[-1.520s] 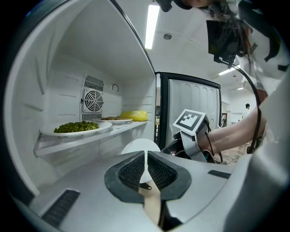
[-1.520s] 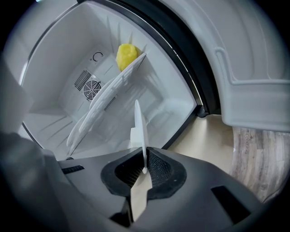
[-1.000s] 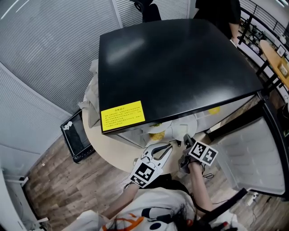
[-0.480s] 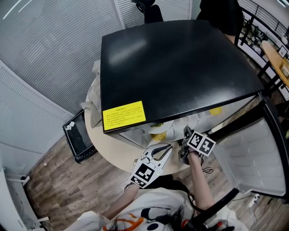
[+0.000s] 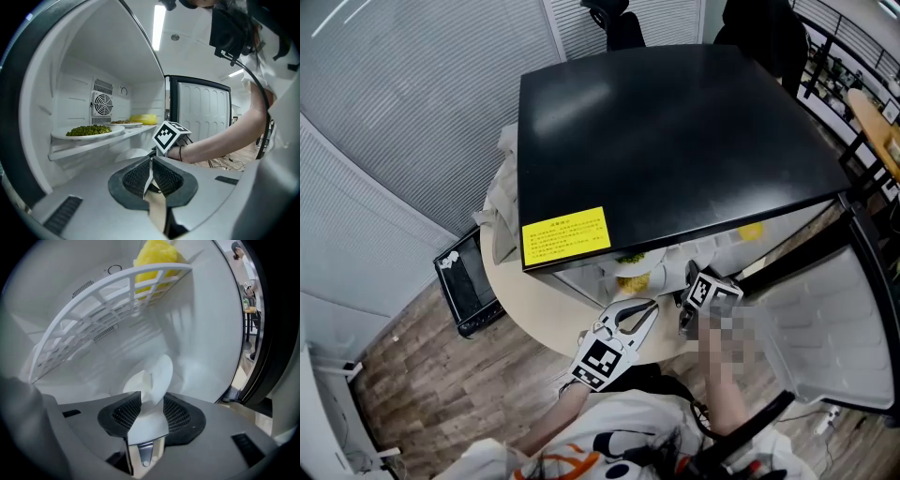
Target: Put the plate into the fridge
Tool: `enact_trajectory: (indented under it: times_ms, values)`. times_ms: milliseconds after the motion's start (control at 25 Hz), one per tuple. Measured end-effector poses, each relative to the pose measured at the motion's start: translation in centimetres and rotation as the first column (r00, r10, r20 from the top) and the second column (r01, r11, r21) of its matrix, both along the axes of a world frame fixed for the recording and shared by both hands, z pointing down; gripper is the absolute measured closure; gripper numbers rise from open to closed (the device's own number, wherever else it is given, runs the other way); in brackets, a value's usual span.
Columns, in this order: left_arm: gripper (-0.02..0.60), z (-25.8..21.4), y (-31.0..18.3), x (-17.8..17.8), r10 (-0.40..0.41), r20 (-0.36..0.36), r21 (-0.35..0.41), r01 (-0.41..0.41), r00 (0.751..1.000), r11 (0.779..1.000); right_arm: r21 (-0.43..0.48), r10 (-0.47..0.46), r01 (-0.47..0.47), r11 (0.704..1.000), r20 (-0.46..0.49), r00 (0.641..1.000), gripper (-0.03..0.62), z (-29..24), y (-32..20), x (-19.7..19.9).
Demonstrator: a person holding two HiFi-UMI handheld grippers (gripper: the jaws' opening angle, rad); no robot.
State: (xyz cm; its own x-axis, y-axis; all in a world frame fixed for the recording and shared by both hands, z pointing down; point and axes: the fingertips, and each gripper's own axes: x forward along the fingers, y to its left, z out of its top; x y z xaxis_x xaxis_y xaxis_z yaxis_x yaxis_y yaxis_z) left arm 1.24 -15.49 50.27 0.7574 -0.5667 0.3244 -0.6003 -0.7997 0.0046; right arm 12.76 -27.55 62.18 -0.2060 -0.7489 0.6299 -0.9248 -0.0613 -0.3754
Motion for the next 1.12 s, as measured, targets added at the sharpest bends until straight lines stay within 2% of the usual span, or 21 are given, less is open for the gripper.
enact_trajectory:
  times_ms: [160, 320, 560, 800, 1120]
  values:
    - [0.568, 0.1, 0.0, 0.0, -0.002, -0.001, -0.002, 0.002, 1.0, 1.0, -0.01, 0.016, -0.016, 1.0, -0.034, 0.999, 0.416, 0.4, 0.3, 0.6]
    - [0.568, 0.2, -0.1, -0.2, -0.004, 0.0, -0.003, 0.004, 1.0, 1.0, -0.024, -0.017, 0.015, 1.0, -0.088, 0.996, 0.391, 0.7, 0.6, 0.8]
    - [0.568, 0.2, -0.1, -0.1, -0.003, -0.002, -0.004, 0.003, 1.0, 1.0, 0.03, -0.049, 0.056, 0.998, -0.181, 0.982, 0.381, -0.6, 0.3, 0.8]
    - [0.568, 0.1, 0.0, 0.0, -0.001, -0.003, -0.003, 0.001, 1.0, 1.0, 0.081, -0.034, 0.046, 0.996, -0.141, 0.989, 0.381, -2.7, 1.1, 0.5]
    - [0.568, 0.0, 0.1, -0.3, -0.013, -0.004, -0.003, 0.013, 1.0, 1.0, 0.114, -0.031, 0.033, 0.993, -0.021, 0.999, 0.382, -4.8, 3.0, -0.4]
